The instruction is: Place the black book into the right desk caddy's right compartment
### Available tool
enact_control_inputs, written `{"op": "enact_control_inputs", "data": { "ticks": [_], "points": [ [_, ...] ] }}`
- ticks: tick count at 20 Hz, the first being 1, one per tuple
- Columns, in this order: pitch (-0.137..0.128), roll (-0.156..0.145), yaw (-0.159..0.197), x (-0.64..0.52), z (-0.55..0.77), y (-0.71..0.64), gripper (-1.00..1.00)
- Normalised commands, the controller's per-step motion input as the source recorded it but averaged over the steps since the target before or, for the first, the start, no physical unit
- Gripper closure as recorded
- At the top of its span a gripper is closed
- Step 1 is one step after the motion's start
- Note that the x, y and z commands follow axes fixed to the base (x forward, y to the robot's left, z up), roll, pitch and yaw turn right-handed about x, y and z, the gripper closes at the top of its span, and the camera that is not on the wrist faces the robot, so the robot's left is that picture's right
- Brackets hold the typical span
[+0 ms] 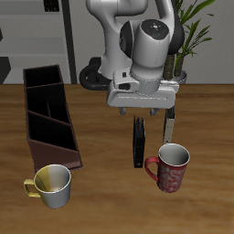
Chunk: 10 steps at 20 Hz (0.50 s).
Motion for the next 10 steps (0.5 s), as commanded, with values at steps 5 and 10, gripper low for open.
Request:
{"op": "enact_control_inputs", "data": {
  "ticks": [5,10],
  "points": [
    [-0.009,0.017,-0.007,0.04,-0.37,0.04,-1.00],
    [0.023,0.020,-0.024,0.02,-0.44,0.05,-1.00]
  ]
}}
